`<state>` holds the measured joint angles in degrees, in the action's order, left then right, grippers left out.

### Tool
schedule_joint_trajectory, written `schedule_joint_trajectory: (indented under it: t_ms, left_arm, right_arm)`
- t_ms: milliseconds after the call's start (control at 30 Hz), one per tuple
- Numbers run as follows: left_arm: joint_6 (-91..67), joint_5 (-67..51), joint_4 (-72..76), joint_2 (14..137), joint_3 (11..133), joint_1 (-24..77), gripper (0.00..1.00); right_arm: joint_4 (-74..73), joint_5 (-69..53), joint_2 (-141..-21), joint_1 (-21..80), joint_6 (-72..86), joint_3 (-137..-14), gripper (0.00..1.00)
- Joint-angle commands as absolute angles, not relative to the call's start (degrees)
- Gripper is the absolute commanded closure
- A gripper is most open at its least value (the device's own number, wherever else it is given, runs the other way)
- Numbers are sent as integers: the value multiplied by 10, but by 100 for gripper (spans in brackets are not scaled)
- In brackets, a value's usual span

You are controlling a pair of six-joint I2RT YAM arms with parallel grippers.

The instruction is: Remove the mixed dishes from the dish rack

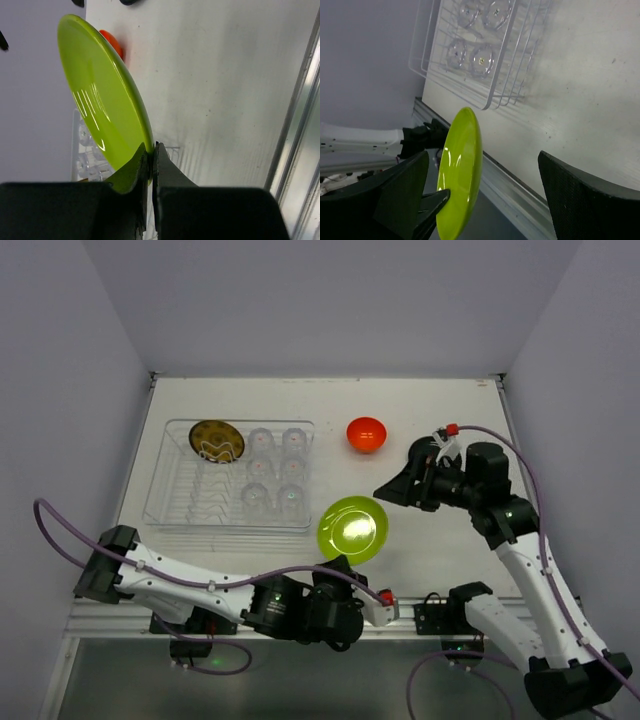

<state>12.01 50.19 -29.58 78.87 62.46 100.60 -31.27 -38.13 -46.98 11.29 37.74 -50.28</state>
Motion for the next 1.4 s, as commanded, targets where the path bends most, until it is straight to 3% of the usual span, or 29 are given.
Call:
schedule_joint_trajectory:
  t_ms: [0,167,200,367,567,700,833,867,933,1067,1100,1133,1367]
  left_arm:
    - [222,540,-315,808,625,1013,100]
    - [312,568,-255,824,580,1013,100]
    - [328,575,-235,822,571,1013,100]
    - [372,571,-197,820,541,1013,100]
    - [403,548,-153,807,503,1014,100]
    - [417,553,-131,810,489,1013,100]
    - [406,541,-148,812,484,1013,100]
    - [401,535,-152,810,482,1013,100]
    - [401,532,-149,798,474,1013,99]
    - [396,534,-137,770,470,1005,61]
    - [400,543,-122,756,470,1001,17]
    - [402,545,-120,749,472,988,0]
    - [421,540,-56,626,488,937,0]
  right_arm:
    - [-403,-327,-502,170,311,-542,10]
    - [-394,-280,-499,227,309,-514,20]
    - [-400,-273,-511,236,307,-513,29]
    - [-410,-198,-526,296,299,-501,52]
    - [-398,-149,-548,343,304,-487,60]
    - [-382,-137,-561,360,308,-483,85]
    - [-372,-123,-561,360,302,-482,90]
    - [-367,-117,-560,360,298,-476,100]
    - [-353,-111,-560,359,291,-468,100]
    - [-336,-112,-569,358,296,-469,100]
    - [-331,-116,-568,352,301,-469,100]
    - [-320,-120,-566,345,302,-469,100]
    - [-248,-214,-549,204,333,-452,100]
